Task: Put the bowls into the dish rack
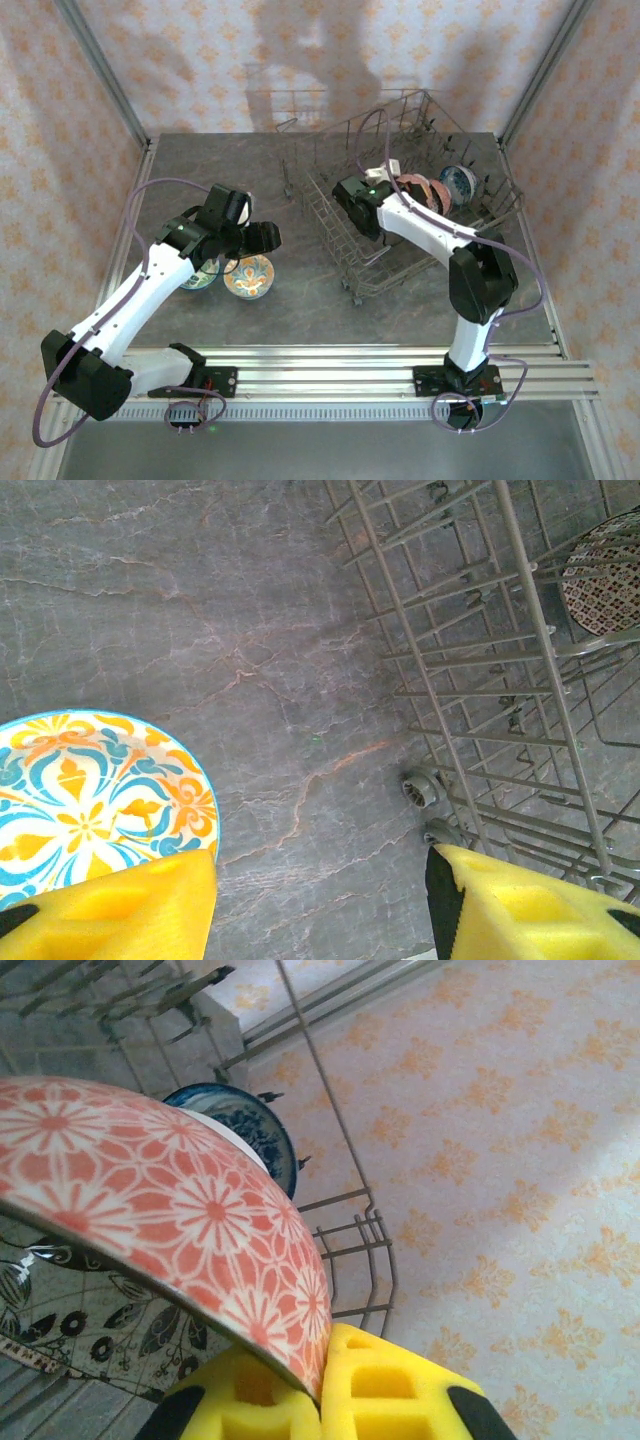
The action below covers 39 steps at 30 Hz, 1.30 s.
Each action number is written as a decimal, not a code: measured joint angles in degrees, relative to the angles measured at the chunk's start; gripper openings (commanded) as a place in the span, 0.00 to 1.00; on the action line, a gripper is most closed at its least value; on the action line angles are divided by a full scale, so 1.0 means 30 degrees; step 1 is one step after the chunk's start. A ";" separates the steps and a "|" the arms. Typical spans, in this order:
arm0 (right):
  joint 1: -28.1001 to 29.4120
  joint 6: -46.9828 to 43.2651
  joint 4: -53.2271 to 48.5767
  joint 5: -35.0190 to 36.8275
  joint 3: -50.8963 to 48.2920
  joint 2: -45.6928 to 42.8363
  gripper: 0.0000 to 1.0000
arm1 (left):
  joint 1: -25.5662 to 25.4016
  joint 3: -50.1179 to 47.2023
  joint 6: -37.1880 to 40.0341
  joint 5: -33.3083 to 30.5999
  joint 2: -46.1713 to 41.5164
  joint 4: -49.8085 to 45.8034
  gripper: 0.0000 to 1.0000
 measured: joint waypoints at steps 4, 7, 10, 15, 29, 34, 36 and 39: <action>-0.0044 0.1989 -0.1719 0.0146 0.0794 0.0022 0.00 | 0.0000 0.0000 0.0000 0.0015 0.0000 0.0000 0.59; -0.0131 0.3796 -0.3424 0.0452 0.1552 0.0291 0.00 | 0.0000 0.0000 0.0000 0.0087 0.0007 0.0007 0.59; -0.0211 0.5472 -0.4918 0.0648 0.1770 0.0670 0.00 | 0.0000 0.0000 0.0007 0.0160 0.0015 0.0007 0.59; -0.0226 0.7249 -0.6637 0.0656 0.1770 0.1443 0.00 | 0.0000 0.0000 0.0015 0.0262 0.0058 0.0007 0.59; -0.0219 0.9034 -0.7854 0.0641 0.2441 0.3133 0.00 | 0.0000 0.0000 0.0015 0.0510 0.0357 0.0233 0.59; -0.0211 1.0484 -0.9143 0.0648 0.3024 0.3985 0.00 | 0.0000 0.0080 0.0080 0.0568 0.0430 0.0226 0.59; -0.0204 1.1169 -0.9821 0.0656 0.3286 0.4291 0.00 | 0.0000 0.0168 0.0080 0.0583 0.0525 0.0226 0.58; -0.0204 1.2247 -1.0710 0.0721 0.3701 0.4699 0.00 | 0.0000 0.0284 0.0087 0.0656 0.0648 0.0226 0.59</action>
